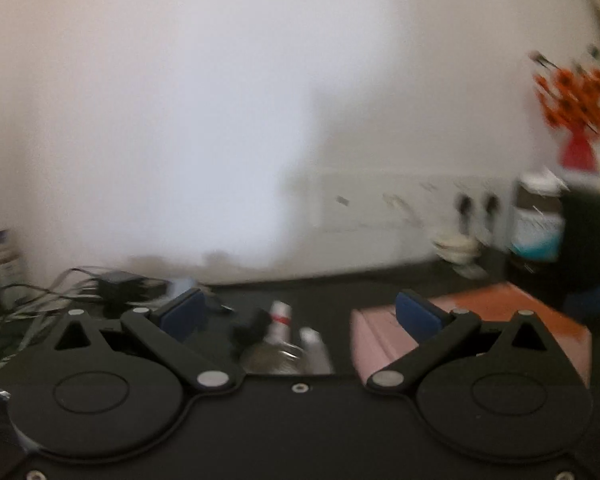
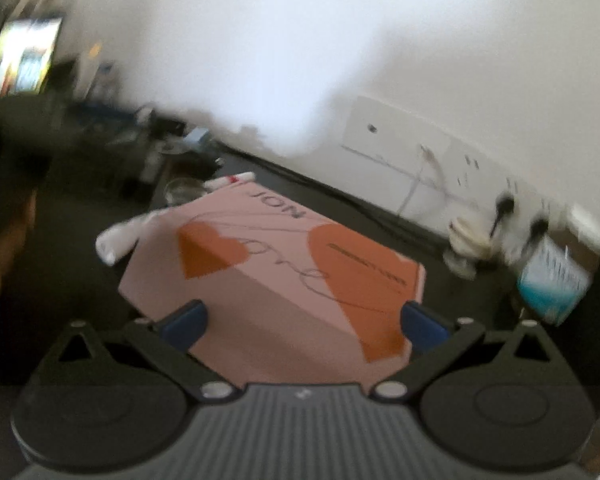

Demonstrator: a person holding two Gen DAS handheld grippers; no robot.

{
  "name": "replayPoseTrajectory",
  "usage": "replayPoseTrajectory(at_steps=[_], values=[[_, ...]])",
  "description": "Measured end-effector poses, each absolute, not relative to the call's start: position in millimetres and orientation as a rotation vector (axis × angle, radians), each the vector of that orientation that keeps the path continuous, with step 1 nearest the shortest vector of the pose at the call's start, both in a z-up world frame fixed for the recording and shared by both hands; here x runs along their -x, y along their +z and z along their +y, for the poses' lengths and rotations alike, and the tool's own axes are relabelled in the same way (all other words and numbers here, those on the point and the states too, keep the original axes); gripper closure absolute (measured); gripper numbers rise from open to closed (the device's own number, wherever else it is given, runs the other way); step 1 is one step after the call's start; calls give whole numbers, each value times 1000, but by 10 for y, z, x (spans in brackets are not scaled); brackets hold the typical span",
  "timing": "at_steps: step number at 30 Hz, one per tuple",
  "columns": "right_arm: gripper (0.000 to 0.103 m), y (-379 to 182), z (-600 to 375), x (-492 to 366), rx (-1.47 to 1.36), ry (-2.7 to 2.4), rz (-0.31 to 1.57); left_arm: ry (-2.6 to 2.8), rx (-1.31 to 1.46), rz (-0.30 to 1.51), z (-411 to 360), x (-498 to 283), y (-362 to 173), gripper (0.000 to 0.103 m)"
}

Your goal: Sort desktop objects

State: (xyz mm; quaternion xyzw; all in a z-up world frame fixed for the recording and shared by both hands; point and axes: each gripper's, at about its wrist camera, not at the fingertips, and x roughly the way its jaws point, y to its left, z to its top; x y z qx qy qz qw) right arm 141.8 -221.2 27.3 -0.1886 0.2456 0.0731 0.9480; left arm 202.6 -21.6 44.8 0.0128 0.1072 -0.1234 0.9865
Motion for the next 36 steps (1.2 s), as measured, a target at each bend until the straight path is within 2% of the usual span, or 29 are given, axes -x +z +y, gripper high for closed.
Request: replayPoseTrajectory(at_steps=[5, 10, 21, 36], values=[[1, 130, -1875, -1449, 574, 169, 497, -196, 45, 260, -78, -2153, 437, 0], [1, -10, -1650, -1563, 692, 144, 477, -181, 0, 249, -119, -2157, 420, 0], [1, 99, -2111, -1840, 470, 43, 534, -175, 29, 257, -57, -2163, 439, 0], [1, -6, -2290, -1747, 549, 103, 535, -206, -13, 245, -142, -2121, 409, 0]])
